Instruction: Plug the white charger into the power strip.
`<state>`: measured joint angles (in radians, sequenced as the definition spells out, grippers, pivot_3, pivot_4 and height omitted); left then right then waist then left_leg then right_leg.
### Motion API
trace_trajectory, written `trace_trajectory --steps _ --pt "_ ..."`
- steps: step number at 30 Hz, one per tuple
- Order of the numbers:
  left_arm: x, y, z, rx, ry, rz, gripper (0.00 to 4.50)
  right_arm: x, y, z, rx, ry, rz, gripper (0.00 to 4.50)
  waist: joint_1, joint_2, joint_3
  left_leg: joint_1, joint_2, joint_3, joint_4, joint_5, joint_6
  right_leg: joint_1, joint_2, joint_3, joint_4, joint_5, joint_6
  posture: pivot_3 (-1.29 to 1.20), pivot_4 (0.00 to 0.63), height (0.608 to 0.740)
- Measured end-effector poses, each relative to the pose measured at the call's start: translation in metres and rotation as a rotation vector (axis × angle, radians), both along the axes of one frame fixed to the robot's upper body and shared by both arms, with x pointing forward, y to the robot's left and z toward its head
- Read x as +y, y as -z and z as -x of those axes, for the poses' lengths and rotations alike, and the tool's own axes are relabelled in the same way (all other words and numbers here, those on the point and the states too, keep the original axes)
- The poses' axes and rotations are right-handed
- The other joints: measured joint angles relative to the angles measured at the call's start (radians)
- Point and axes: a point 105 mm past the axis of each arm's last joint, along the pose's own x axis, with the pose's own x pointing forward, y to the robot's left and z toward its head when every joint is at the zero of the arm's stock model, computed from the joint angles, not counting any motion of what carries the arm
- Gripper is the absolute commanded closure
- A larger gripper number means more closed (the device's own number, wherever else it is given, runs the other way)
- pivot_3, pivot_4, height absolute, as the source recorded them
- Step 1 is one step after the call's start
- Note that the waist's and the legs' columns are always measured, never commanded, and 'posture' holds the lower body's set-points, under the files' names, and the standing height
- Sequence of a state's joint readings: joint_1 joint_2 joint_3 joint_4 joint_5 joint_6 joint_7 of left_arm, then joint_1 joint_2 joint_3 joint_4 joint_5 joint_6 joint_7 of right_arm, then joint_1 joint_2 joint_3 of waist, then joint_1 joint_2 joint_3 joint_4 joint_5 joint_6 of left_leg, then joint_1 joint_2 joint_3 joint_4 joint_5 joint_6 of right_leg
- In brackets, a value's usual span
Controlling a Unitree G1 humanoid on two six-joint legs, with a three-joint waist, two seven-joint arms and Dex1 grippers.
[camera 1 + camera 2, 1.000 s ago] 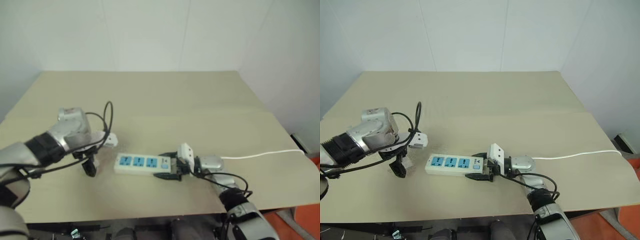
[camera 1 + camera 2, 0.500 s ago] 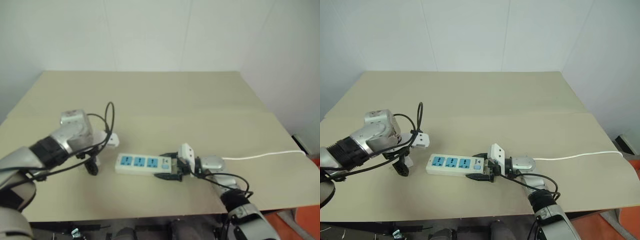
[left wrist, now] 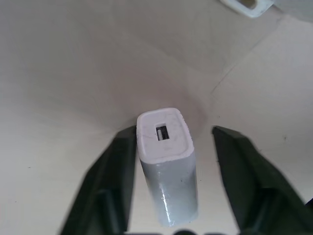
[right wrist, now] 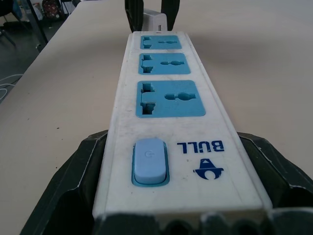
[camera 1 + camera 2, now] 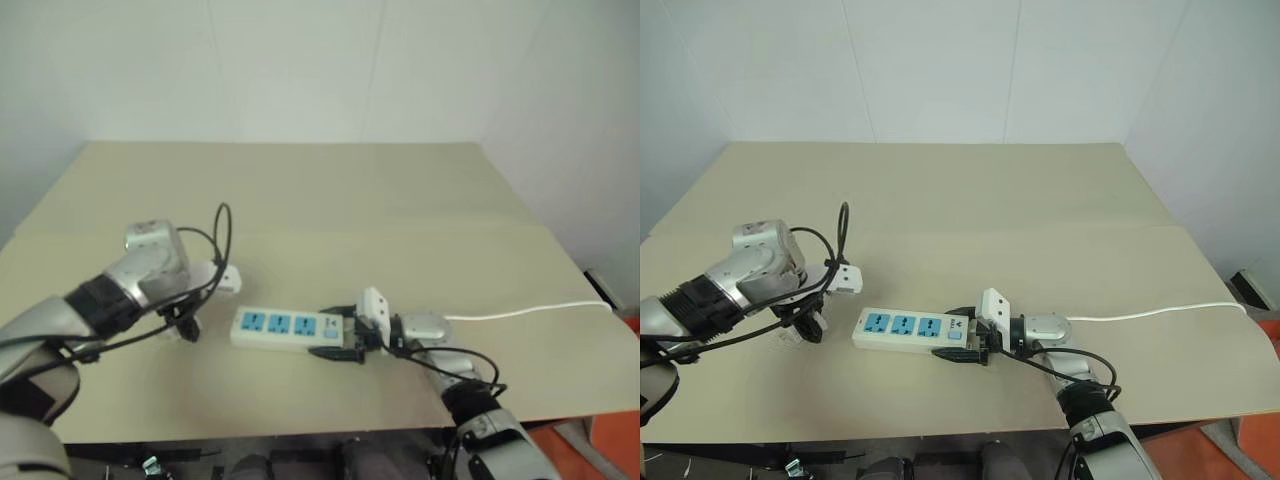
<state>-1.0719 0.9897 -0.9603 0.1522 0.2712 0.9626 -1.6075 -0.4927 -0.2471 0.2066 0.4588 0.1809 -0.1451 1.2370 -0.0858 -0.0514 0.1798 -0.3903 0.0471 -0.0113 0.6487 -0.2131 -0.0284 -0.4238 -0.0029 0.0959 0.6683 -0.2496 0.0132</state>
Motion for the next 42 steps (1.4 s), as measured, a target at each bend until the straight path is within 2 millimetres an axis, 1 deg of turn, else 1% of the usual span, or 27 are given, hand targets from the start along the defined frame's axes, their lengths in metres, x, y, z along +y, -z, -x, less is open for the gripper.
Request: trace_trajectory --steps 2,9,13,16,18,21,22,24,26,29,34,38,42 --pt "0.0 0.001 0.0 0.002 -0.001 0.001 3.49 0.0 0.0 0.0 0.0 0.0 0.0 1.08 0.0 0.0 0.0 0.0 0.0 0.0 0.0 0.0 0.0 0.0 0.0 0.0 0.0 0.0 0.0 0.0 0.15 0.74" --pt "0.0 0.001 0.002 0.003 0.003 0.005 3.49 0.0 0.0 0.0 0.0 0.0 0.0 1.08 0.0 0.0 0.0 0.0 0.0 0.0 0.0 0.0 0.0 0.0 0.0 0.0 0.0 0.0 0.0 0.0 0.15 0.74" --pt "-0.006 -0.007 -0.003 -0.04 -0.006 0.077 3.49 -0.001 0.0 0.0 0.0 0.001 0.002 1.08 0.002 0.0 0.0 0.0 0.0 0.0 0.0 0.0 0.0 0.0 0.0 0.0 0.0 0.0 0.0 0.0 0.15 0.74" --pt "-0.022 -0.025 -0.027 -0.179 -0.061 0.214 3.49 -0.002 0.001 0.0 0.003 -0.001 0.006 1.08 0.011 0.0 0.0 0.0 0.0 0.0 0.002 0.0 0.0 0.0 0.0 -0.001 0.001 0.0 0.0 0.0 0.15 0.74" --pt "-0.033 -0.047 -0.05 -0.342 -0.11 0.349 3.49 -0.001 0.001 0.0 0.004 -0.005 0.005 1.08 0.013 0.0 0.0 0.0 0.0 0.0 0.002 0.0 0.0 0.0 0.0 0.0 0.001 0.0 0.0 0.0 0.15 0.74" --pt "-0.043 -0.08 -0.077 -0.596 -0.16 0.55 3.49 0.0 0.001 0.001 0.005 -0.012 0.004 1.08 0.008 0.0 0.0 0.0 0.001 0.0 0.002 -0.001 0.001 0.0 0.0 0.0 0.001 0.001 -0.001 0.0 0.15 0.74" --pt "-0.045 -0.09 -0.082 -0.659 -0.166 0.602 3.49 0.0 0.0 0.0 0.006 -0.016 0.005 1.08 0.007 0.0 0.0 0.0 0.001 0.0 0.002 -0.001 0.001 -0.001 0.0 0.0 0.002 0.003 -0.006 0.0 0.15 0.74" --pt "-0.051 -0.113 -0.089 -0.787 -0.174 0.755 3.49 0.001 0.001 0.0 0.009 -0.023 0.007 1.08 0.004 0.0 0.0 0.001 0.001 0.001 0.002 -0.001 0.001 0.0 -0.002 0.0 0.003 0.005 -0.008 0.0 0.15 0.74" --pt "-0.055 -0.127 -0.088 -0.886 -0.148 0.863 3.49 0.001 0.001 0.0 0.011 -0.025 0.006 1.08 0.003 0.0 0.0 0.001 0.0 0.002 0.002 -0.001 0.001 0.0 -0.003 0.001 0.004 0.005 -0.008 0.0 0.15 0.74" --pt "-0.065 -0.134 -0.085 -0.95 -0.144 0.988 3.49 0.001 0.001 -0.001 0.014 -0.03 0.009 1.08 0.006 0.0 0.0 0.001 0.0 0.001 0.003 -0.001 0.001 0.0 -0.003 0.0 0.005 0.005 -0.008 0.0 0.15 0.74" --pt "-0.089 -0.14 -0.067 -0.936 -0.071 1.226 3.49 0.001 0.001 -0.004 0.032 -0.063 0.024 1.08 0.0 0.0 0.0 0.001 0.0 0.001 0.003 -0.001 0.001 0.0 -0.003 0.0 0.005 0.005 -0.008 0.0 0.15 0.74" --pt "-0.1 -0.145 -0.054 -0.932 -0.039 1.386 3.49 0.005 0.001 -0.01 0.04 -0.086 0.029 1.08 -0.013 0.0 0.0 0.003 0.0 0.001 0.003 -0.001 0.001 0.003 -0.003 0.0 0.005 0.005 -0.008 0.0 0.15 0.74" --pt "-0.109 -0.144 -0.036 -0.944 0.023 1.476 3.49 0.006 0.003 -0.015 0.025 -0.1 0.045 1.08 -0.016 0.0 -0.001 0.006 0.0 0.001 0.002 -0.001 0.001 0.005 -0.003 0.0 0.005 0.005 -0.008 0.0 0.15 0.74"
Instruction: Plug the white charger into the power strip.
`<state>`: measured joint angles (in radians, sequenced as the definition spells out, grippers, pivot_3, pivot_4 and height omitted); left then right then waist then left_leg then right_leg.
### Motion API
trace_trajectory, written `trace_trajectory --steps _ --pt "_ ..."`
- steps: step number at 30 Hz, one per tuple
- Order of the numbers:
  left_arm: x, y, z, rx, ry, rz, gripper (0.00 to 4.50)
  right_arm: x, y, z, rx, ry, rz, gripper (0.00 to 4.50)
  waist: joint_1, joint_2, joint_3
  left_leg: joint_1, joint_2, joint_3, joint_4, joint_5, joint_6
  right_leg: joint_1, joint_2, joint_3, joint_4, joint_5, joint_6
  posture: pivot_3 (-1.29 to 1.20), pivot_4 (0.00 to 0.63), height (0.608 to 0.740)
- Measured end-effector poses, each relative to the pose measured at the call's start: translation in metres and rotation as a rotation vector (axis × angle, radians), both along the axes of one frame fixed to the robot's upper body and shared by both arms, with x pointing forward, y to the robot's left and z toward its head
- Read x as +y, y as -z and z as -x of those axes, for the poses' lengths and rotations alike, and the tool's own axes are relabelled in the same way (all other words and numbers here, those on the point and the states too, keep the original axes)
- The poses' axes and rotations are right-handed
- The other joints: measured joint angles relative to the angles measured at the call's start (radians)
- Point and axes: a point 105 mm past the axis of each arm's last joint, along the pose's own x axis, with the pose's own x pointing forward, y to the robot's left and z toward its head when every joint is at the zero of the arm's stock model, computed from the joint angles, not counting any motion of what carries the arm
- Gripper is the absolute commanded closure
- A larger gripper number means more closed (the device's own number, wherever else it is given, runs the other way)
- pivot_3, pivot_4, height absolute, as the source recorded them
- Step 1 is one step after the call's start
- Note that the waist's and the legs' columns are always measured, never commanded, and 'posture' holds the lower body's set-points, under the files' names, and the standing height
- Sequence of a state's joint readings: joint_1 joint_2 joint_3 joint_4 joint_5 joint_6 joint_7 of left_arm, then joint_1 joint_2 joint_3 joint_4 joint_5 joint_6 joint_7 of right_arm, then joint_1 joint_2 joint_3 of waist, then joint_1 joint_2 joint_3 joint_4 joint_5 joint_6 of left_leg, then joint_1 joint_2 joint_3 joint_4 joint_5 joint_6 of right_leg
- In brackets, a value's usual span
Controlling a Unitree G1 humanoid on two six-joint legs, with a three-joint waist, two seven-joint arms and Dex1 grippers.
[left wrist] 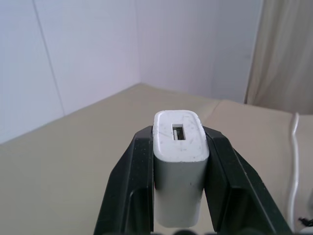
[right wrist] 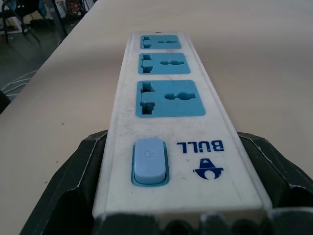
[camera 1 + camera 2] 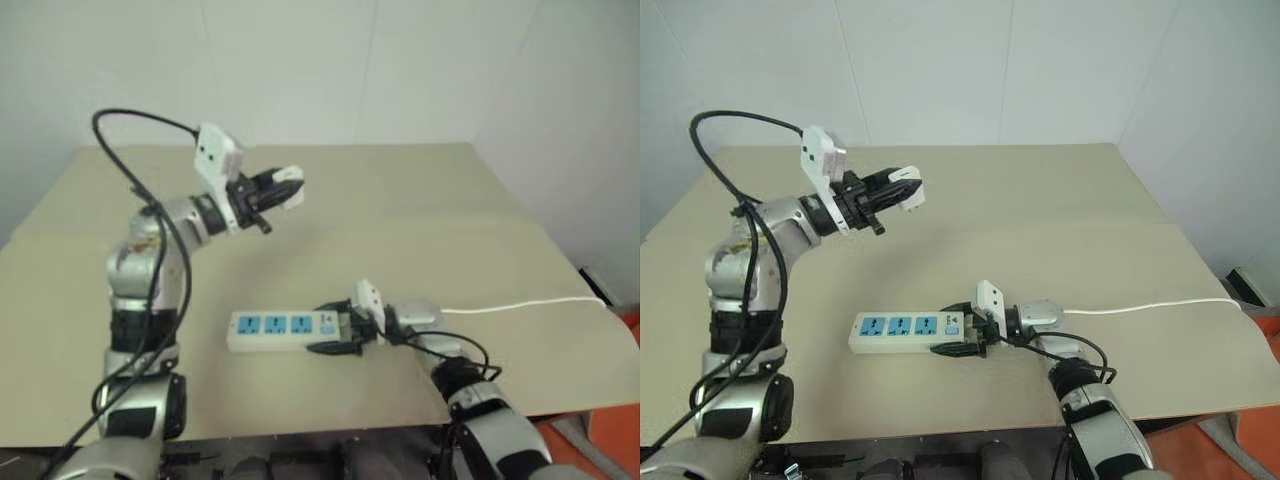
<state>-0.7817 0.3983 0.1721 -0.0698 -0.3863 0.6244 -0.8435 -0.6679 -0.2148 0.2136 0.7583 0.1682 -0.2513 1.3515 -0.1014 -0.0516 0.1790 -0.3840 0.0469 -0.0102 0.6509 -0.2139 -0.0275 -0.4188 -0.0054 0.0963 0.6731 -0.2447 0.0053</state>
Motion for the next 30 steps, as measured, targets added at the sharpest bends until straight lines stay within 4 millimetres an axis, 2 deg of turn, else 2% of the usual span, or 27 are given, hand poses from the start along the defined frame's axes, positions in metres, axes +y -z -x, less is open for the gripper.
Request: trace_trajectory --steps 4,8,16,30 --pt "-0.002 0.007 0.02 -0.006 0.094 0.045 3.49 0.0 0.004 -0.001 -0.02 -0.009 0.011 1.08 -0.001 0.0 -0.001 0.002 0.0 0.0 0.0 0.0 0.0 0.003 0.0 0.0 0.0 0.0 0.0 0.0 0.15 0.74" --pt "-0.003 0.01 0.039 -0.014 0.196 0.057 3.49 0.002 0.008 -0.001 -0.018 -0.012 0.021 1.08 -0.005 0.0 -0.001 0.017 0.0 0.0 -0.005 0.0 0.0 0.018 0.001 0.0 -0.006 -0.005 0.008 0.0 0.15 0.74" --pt "0.015 0.038 0.073 0.089 0.408 -0.052 3.49 0.004 0.009 -0.001 -0.027 -0.02 0.024 1.08 -0.014 0.003 -0.004 0.016 0.001 0.0 -0.006 0.0 0.0 0.018 0.001 -0.001 -0.008 -0.005 0.008 0.0 0.15 0.74" --pt "0.009 0.076 0.087 0.115 0.549 -0.113 3.49 0.004 0.01 -0.001 -0.026 -0.018 0.024 1.08 -0.014 0.003 -0.004 0.016 0.001 0.0 -0.006 0.0 0.0 0.018 0.001 0.0 -0.009 -0.005 0.008 0.0 0.15 0.74"
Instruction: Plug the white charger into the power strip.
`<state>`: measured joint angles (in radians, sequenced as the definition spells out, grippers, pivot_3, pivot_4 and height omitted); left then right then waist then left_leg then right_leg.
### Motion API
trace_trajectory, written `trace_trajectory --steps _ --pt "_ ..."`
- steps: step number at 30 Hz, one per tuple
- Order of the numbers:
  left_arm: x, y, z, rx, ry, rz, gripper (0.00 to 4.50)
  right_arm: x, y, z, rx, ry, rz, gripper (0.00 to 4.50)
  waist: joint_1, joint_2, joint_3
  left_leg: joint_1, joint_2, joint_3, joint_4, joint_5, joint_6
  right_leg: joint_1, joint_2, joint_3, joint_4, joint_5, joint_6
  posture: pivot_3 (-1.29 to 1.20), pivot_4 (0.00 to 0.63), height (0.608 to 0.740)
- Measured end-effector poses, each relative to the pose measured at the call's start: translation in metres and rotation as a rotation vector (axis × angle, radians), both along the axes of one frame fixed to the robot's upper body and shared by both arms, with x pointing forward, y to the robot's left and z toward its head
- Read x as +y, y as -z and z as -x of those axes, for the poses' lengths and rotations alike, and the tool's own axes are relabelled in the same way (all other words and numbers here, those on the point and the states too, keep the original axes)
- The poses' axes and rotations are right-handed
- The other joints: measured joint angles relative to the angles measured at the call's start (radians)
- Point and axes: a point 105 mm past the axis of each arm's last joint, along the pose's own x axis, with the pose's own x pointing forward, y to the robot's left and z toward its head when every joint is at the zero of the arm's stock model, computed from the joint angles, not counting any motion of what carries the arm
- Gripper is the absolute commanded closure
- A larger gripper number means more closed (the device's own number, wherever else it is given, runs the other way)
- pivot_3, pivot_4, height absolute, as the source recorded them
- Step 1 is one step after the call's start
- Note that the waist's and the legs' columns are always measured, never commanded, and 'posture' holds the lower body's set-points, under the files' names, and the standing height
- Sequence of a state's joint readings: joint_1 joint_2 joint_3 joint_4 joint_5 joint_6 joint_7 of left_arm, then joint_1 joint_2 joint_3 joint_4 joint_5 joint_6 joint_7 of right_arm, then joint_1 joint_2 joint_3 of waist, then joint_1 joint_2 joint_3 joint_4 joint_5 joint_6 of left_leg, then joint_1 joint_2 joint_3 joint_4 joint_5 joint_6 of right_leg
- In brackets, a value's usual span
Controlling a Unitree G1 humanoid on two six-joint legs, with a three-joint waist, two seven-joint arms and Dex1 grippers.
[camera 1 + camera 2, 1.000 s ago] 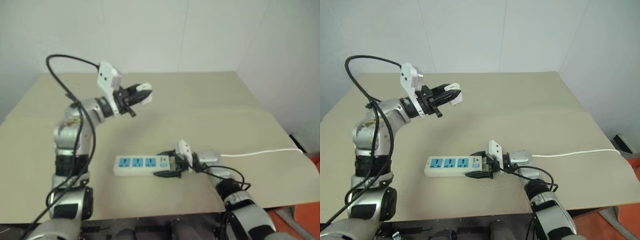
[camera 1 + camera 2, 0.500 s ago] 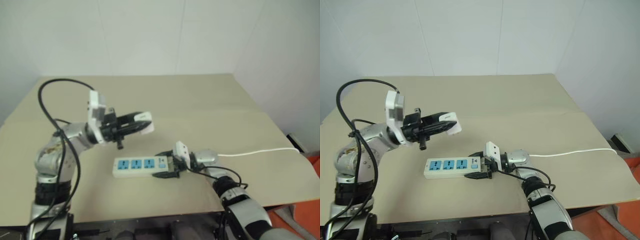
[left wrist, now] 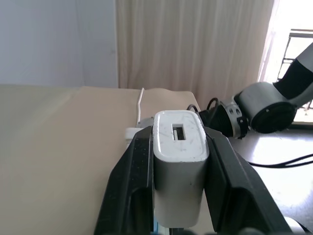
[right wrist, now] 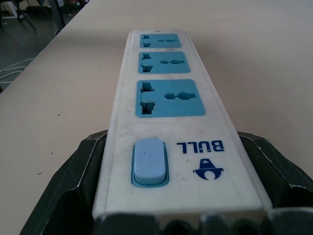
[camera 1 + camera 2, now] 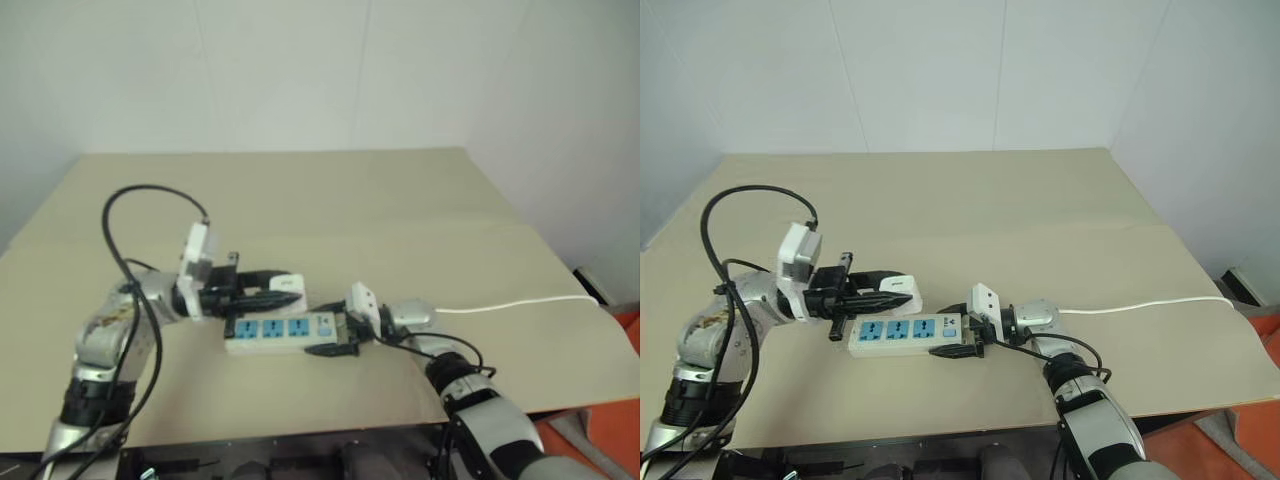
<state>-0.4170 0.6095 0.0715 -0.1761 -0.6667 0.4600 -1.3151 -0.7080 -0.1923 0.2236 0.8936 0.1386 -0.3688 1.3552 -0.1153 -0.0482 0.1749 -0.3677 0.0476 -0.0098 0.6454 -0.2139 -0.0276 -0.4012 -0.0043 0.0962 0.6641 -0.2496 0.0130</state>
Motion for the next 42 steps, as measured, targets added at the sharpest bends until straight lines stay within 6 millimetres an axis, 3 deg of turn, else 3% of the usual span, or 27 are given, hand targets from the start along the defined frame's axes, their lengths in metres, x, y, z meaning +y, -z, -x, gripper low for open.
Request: trace_trajectory --steps 14,42 --pt "-0.003 0.038 -0.006 0.002 0.005 -0.094 3.49 0.0 0.0 0.0 0.0 0.002 0.0 1.08 0.001 0.0 0.0 0.0 0.0 0.0 0.0 0.0 0.0 0.0 0.0 0.0 0.0 0.0 0.0 0.0 0.15 0.74" --pt "-0.006 0.069 -0.025 0.037 -0.078 -0.108 3.49 -0.001 0.0 0.0 -0.004 0.006 -0.001 1.08 0.003 0.001 0.0 0.0 0.0 0.001 -0.001 0.0 0.0 0.0 0.0 0.0 -0.001 0.0 0.0 0.0 0.15 0.74"
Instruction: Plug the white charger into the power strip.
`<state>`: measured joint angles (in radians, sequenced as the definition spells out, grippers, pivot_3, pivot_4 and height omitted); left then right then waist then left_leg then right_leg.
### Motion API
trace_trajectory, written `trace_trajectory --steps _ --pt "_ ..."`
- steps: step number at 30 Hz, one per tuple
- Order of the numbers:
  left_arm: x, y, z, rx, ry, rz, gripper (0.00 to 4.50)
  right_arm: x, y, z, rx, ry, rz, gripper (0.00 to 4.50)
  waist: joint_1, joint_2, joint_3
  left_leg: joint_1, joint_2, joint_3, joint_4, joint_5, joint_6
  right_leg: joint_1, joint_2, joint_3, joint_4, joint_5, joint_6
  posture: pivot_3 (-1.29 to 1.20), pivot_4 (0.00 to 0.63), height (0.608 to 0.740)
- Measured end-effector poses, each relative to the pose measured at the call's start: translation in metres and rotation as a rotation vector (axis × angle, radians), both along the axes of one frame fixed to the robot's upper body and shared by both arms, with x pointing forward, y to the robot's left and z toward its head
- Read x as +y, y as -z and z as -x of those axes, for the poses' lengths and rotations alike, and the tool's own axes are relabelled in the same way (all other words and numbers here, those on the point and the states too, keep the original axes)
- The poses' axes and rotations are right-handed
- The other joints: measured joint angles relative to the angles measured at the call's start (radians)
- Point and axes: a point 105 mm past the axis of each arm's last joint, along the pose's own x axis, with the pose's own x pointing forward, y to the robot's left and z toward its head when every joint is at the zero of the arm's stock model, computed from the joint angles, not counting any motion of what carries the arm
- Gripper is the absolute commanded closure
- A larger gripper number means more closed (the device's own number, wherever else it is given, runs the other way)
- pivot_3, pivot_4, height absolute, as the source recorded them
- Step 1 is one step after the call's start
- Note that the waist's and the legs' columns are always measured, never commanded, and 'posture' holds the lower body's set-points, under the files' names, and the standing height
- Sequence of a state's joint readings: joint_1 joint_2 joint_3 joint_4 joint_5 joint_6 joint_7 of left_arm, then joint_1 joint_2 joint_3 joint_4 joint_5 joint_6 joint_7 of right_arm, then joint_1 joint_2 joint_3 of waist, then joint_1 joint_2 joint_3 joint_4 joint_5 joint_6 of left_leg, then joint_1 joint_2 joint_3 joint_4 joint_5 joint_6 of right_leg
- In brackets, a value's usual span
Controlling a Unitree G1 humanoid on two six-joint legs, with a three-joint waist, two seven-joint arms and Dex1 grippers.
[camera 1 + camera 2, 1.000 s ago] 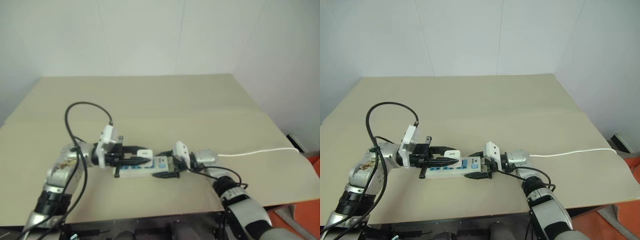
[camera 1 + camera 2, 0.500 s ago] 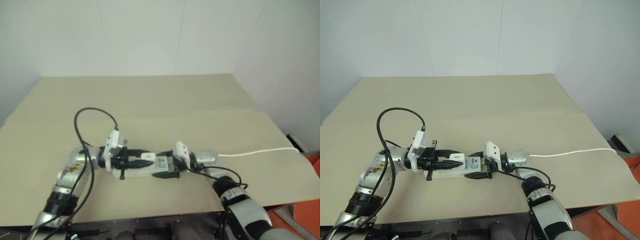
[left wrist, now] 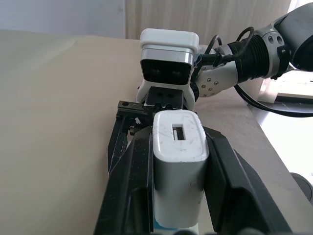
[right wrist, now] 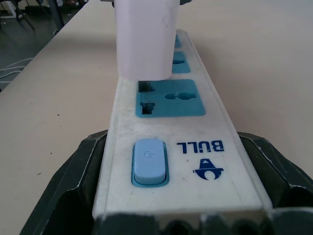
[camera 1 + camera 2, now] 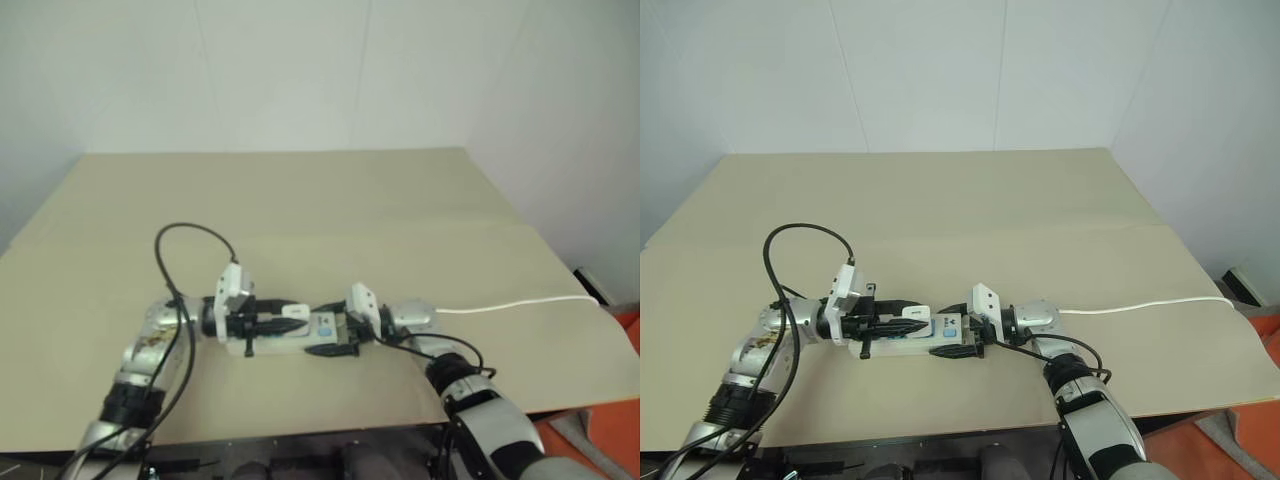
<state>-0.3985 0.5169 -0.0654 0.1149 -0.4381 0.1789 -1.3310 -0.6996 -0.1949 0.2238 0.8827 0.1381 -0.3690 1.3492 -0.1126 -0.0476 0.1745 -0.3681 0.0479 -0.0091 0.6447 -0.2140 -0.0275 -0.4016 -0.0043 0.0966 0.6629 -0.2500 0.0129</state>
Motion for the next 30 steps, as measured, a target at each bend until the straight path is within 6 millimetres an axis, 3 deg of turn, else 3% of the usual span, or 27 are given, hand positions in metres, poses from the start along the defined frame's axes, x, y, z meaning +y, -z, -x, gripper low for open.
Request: trace_trajectory --steps 11,30 --pt "-0.007 0.009 -0.003 -0.021 0.023 -0.02 3.49 -0.001 0.0 0.0 -0.003 0.004 0.001 1.08 0.004 0.001 -0.001 0.0 0.0 0.0 0.0 0.0 0.0 0.0 0.0 0.0 0.0 0.0 0.0 0.0 0.15 0.74" --pt "-0.003 0.023 -0.004 -0.062 0.055 -0.036 3.49 -0.002 0.001 0.001 -0.006 0.008 0.005 1.08 0.007 0.002 -0.004 0.0 0.0 0.001 -0.001 0.0 0.0 0.0 0.0 0.001 -0.001 -0.001 -0.001 0.0 0.15 0.74"
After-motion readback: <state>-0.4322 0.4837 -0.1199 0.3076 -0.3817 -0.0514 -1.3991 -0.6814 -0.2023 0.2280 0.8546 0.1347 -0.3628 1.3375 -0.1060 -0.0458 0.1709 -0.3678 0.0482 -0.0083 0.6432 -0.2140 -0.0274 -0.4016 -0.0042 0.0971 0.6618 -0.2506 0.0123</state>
